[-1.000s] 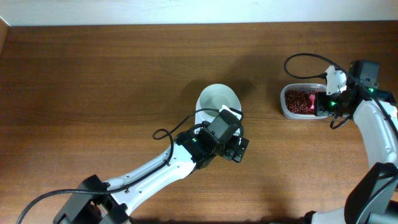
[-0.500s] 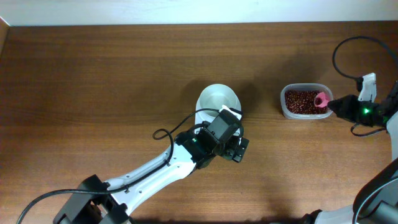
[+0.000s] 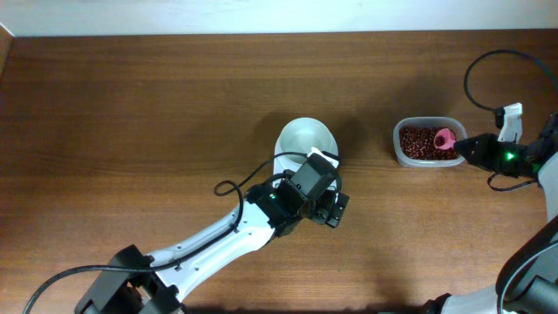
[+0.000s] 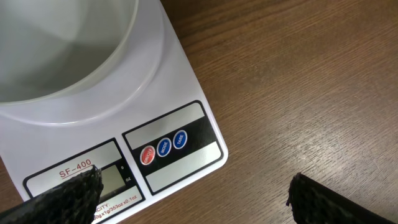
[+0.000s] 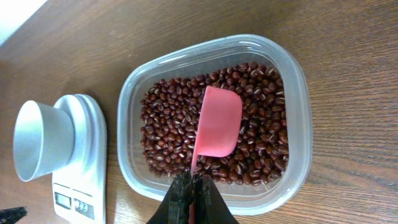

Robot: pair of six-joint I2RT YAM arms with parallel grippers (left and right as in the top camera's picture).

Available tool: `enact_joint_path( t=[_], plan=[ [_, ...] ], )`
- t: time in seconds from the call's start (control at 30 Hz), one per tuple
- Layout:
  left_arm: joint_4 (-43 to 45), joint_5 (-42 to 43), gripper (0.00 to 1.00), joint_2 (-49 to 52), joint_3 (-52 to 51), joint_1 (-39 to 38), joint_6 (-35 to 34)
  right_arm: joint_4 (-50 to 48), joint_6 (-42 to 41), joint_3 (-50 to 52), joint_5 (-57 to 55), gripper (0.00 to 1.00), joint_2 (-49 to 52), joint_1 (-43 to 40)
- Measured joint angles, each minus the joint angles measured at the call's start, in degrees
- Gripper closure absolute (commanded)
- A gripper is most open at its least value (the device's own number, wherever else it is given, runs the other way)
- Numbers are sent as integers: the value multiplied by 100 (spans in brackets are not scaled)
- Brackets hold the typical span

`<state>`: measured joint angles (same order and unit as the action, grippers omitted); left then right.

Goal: Scoop and weigh 50g on scale
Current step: 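Dip the scoop into the red beans and lift a scoopful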

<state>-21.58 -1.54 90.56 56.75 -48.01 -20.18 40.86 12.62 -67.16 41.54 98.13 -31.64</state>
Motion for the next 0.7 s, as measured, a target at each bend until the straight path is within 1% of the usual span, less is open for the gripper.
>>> enact_joint_path(
  t=[0.13,0.23,0.3,0.4,0.6,0.7],
  plan=[
    [0,0,1,0,0,0,0,-195,72,11,-575,96,7,426],
    [0,0,1,0,0,0,0,-284,133,50,-1241,96,9,1095],
    [-2,0,1,0,0,2,0,-323,136,63,-1307,96,9,1163],
    [-2,0,1,0,0,0,0,-238,127,74,-863,96,11,824],
    [-2,0,1,0,0,0,0,-85,125,76,866,96,37,-46],
    [-2,0,1,0,0,0,0,94,125,85,1115,96,42,-258]
  ],
)
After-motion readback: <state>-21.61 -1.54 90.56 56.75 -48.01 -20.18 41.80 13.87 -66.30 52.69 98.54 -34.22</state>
